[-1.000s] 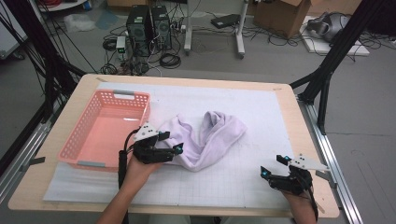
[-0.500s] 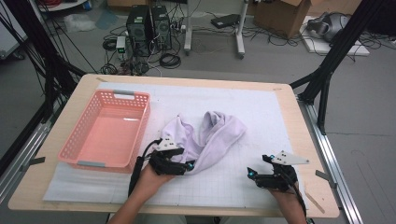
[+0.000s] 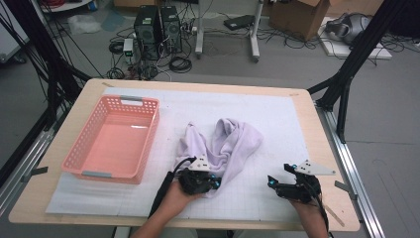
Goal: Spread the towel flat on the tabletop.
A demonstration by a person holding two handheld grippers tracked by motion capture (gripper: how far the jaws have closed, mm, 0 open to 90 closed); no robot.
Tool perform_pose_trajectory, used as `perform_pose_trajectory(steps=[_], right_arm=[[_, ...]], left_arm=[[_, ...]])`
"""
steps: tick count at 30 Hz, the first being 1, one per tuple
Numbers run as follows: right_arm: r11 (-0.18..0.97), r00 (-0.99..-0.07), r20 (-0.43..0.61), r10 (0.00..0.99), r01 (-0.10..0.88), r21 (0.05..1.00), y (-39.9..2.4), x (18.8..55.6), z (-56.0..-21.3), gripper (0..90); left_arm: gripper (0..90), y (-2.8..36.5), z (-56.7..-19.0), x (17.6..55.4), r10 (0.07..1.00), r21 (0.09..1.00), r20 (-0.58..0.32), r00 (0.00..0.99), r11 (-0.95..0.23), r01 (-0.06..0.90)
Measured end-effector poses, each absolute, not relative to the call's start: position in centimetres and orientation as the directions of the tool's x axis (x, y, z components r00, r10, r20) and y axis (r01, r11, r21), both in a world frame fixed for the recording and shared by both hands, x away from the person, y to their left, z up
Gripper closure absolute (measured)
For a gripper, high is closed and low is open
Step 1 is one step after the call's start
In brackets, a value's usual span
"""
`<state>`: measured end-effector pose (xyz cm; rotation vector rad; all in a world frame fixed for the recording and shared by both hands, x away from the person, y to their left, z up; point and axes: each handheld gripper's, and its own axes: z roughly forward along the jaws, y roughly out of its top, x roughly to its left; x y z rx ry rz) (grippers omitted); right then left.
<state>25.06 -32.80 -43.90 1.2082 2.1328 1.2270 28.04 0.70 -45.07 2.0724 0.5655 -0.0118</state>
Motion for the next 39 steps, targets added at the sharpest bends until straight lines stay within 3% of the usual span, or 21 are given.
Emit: perform_pose_trajectory(steps=[4,5,7,10,15,20,22,23,24,25,32,39], right_arm=[[0.23,-0.538,0.078,0.84,0.482,0.845,-33.2,24.9,-43.8,19.1],[0.233,-0.538,0.075,0.839,0.481,0.845,-33.4,24.8,-43.8,19.1],[0.226,-0.534,0.08,0.842,0.483,0.846,-33.5,24.7,-43.7,19.1],[0.222,-0.529,0.078,0.845,0.479,0.849,-33.9,24.7,-43.7,19.1],[0.212,-0.518,0.08,0.851,0.48,0.851,-34.3,24.6,-43.7,19.1],[0.205,-0.511,0.085,0.855,0.485,0.85,-34.5,24.6,-43.7,19.1],[0.205,-0.508,0.083,0.858,0.485,0.85,-34.6,24.6,-43.7,19.1],[0.202,-0.507,0.086,0.858,0.487,0.85,-34.6,24.6,-43.8,19.1],[0.204,-0.507,0.084,0.858,0.485,0.851,-34.7,24.6,-43.8,19.1],[0.201,-0.507,0.086,0.858,0.485,0.851,-34.7,24.6,-43.8,19.1],[0.18,-0.477,0.093,0.874,0.496,0.849,-35.3,24.7,-43.7,19.1],[0.11,-0.389,0.107,0.915,0.496,0.861,-37.0,24.4,-43.5,19.2]], left_arm=[[89.6,-1.1,-44.9,27.5,0.352,0.809,-0.248,0.903,-0.438,0.393],[85.8,-1.2,-44.7,27.6,0.372,0.81,-0.265,0.89,-0.414,0.415],[63.1,-1.3,-44.2,27.9,0.415,0.811,-0.307,0.856,-0.357,0.464],[44.8,-1.7,-43.2,28.2,0.474,0.83,-0.264,0.84,-0.333,0.448],[37.9,-4.0,-43.0,29.4,0.508,0.804,-0.19,0.84,-0.411,0.431],[44.7,-6.7,-43.7,29.7,0.522,0.746,-0.048,0.852,-0.548,0.378],[58.1,-7.1,-43.8,29.8,0.526,0.734,-0.024,0.85,-0.568,0.372],[69.9,-7.1,-43.8,29.9,0.528,0.734,-0.023,0.849,-0.568,0.372],[82.2,-7.0,-43.7,30.1,0.523,0.734,-0.046,0.851,-0.56,0.384],[84.6,-7.0,-43.6,30.4,0.521,0.731,-0.102,0.847,-0.539,0.419],[85.6,-7.9,-42.6,29.8,0.424,0.777,-0.219,0.879,-0.469,0.42],[85.7,-10.6,-40.0,28.7,0.247,0.831,-0.352,0.903,-0.361,0.422]])
